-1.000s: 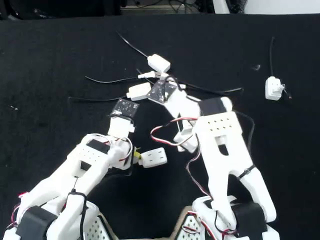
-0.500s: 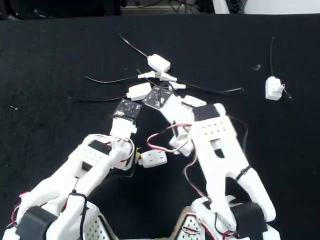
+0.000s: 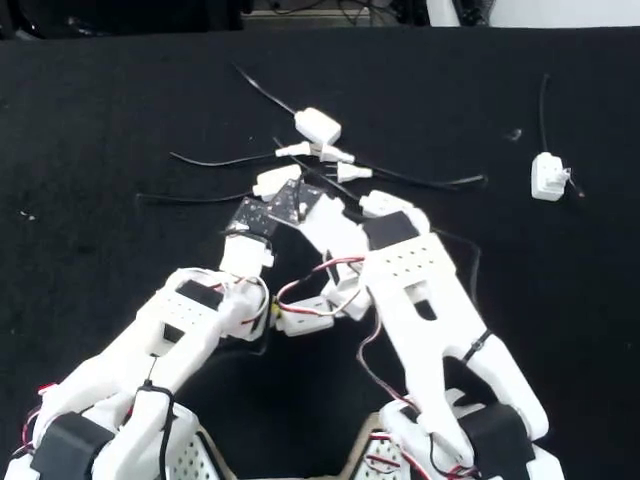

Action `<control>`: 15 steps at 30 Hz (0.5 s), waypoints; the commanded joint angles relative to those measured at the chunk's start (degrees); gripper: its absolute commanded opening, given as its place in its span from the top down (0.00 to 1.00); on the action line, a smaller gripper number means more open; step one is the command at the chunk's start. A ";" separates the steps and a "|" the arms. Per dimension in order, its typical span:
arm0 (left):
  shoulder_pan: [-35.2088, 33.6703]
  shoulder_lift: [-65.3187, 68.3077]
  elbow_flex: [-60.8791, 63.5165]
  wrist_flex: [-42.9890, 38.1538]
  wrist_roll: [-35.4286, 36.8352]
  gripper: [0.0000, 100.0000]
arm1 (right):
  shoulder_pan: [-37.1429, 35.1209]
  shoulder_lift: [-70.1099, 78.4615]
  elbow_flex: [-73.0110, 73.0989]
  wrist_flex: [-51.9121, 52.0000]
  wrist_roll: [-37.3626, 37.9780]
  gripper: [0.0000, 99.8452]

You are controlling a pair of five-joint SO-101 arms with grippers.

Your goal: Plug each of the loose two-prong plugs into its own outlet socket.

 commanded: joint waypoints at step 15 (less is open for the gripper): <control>0.31 -0.18 -2.77 -0.62 0.35 0.80 | -6.51 -2.68 -3.30 0.44 -4.04 0.99</control>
